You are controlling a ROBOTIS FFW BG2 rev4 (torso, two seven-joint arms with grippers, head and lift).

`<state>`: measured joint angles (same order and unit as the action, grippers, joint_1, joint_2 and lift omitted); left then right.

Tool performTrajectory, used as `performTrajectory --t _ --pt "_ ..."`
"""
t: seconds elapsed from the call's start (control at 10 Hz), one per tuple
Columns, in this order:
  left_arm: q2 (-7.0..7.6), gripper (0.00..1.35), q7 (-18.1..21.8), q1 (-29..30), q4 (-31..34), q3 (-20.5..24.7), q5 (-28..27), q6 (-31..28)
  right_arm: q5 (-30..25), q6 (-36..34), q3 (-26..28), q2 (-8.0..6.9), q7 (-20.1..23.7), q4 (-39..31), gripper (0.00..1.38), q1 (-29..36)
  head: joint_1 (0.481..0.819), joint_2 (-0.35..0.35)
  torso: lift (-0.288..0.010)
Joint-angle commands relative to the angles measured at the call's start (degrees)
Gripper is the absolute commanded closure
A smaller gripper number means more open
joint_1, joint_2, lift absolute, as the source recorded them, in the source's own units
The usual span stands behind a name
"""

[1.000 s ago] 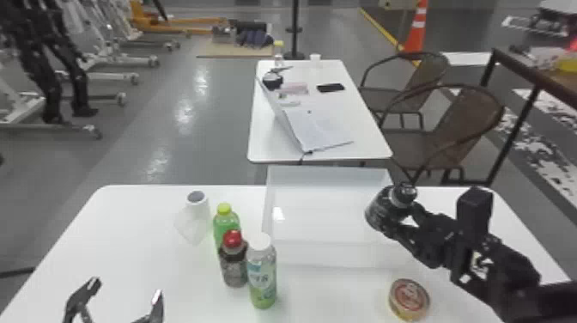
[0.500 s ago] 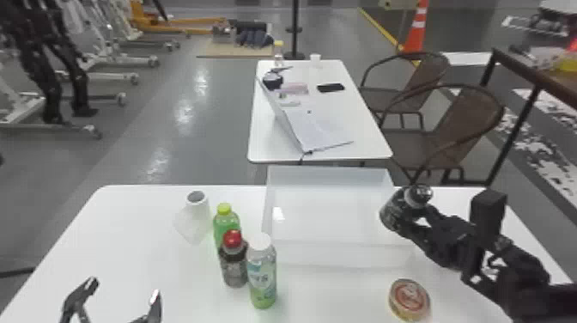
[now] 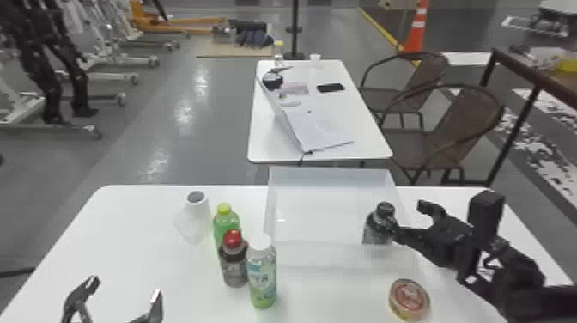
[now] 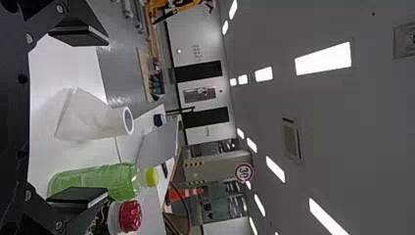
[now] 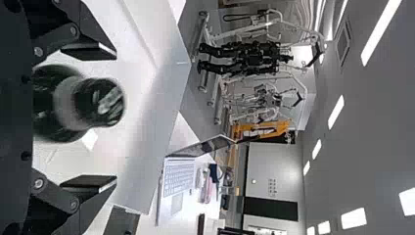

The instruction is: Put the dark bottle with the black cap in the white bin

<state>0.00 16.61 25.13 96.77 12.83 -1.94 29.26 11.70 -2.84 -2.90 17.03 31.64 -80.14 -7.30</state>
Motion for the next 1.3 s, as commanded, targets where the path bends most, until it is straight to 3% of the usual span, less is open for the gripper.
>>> performTrajectory --t 0.0,0.2,0.4,0.7,0.9,1.2 --pt "-0.15 0.21 0.0 0.0 0.0 0.0 0.0 0.0 -0.1 0.6 0.0 -0.34 0.0 0.4 0.12 -0.1 0.549 0.000 -0.100" --pt "-0.15 0.21 0.0 0.0 -0.2 -0.1 0.4 0.2 0.2 1.5 0.0 -0.51 0.0 0.2 0.13 0.1 0.549 0.000 -0.100" --pt "-0.15 0.21 -0.3 -0.3 -0.4 -0.3 0.3 1.1 -0.4 4.4 0.0 -0.78 -3.1 -4.4 0.13 2.1 0.549 0.000 -0.100" --pt "-0.15 0.20 -0.5 -0.5 -0.5 -0.3 0.0 2.1 0.1 10.4 0.0 -3.24 -16.3 -19.8 0.13 10.5 0.549 0.000 -0.100" --pt "-0.15 0.20 -0.7 -0.6 -0.6 -0.4 0.0 2.7 -0.3 11.8 -0.4 -4.12 -21.9 -25.8 0.13 17.2 0.549 0.000 -0.100" --pt "-0.15 0.20 -1.2 -0.6 -0.9 -0.5 0.3 3.8 3.3 23.6 -6.2 -3.85 -32.5 -22.3 0.13 27.3 0.549 0.000 -0.100"
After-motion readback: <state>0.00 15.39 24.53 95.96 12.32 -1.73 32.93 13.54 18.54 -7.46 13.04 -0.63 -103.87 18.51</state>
